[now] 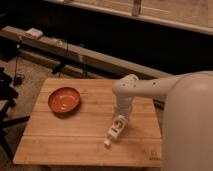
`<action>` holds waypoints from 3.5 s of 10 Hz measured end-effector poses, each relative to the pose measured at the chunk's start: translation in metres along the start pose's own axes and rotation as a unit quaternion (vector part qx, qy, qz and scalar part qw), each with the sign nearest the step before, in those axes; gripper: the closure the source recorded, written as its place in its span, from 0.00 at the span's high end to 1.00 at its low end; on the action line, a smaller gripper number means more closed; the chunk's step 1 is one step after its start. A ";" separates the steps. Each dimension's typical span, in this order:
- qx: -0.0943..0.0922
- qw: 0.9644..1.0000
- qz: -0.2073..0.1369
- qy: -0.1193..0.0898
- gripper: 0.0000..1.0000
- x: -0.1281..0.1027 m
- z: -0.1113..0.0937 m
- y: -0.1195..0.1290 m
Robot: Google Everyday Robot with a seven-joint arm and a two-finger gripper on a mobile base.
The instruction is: Place the bottle in the ceramic bowl
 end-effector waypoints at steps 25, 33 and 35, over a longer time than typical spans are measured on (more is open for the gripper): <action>-0.054 0.968 -0.239 0.044 0.00 -0.098 -0.070 0.194; -0.071 0.886 -0.459 0.007 0.27 -0.092 -0.109 0.378; -0.070 0.873 -0.482 0.005 0.47 -0.086 -0.107 0.398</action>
